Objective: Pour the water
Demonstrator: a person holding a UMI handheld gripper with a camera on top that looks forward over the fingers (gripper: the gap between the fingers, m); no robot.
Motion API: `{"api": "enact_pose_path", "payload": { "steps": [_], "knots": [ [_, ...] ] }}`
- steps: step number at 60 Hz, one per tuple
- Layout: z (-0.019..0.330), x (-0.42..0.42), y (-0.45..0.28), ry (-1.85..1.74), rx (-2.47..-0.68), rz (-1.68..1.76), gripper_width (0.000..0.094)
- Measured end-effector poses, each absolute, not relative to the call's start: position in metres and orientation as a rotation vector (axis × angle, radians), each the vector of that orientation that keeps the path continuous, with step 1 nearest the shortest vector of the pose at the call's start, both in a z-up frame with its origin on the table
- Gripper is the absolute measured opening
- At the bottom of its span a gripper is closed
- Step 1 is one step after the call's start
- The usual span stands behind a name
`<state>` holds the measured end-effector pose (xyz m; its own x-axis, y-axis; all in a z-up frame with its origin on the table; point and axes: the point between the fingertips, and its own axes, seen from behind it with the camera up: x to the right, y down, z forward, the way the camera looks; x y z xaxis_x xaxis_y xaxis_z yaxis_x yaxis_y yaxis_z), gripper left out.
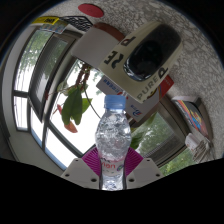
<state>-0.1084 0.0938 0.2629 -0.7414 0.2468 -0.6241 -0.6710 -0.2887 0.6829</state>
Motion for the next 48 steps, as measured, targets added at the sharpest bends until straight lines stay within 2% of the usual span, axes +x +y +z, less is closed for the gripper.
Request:
{"api": "enact_pose_path", "payload": {
  "steps": [8, 16, 27, 33, 40, 48],
  "knots": [
    [0.281, -0.106, 0.088, 1.322, -0.588, 2.075, 0.026],
    [0.343, -0.099, 0.074, 1.055, -0.752, 1.927, 0.0257],
    [0.442, -0.043, 0.046, 0.558, -0.919, 1.361, 0.0256],
    [0.467, -0.005, 0.043, 0.346, -0.984, 0.944, 0.0257],
    [0.455, 0.033, 0.046, 0.164, -1.074, 0.523, 0.0257],
    [0.382, 0.09, 0.07, 0.035, -1.248, 0.164, 0.0257]
  ]
}}
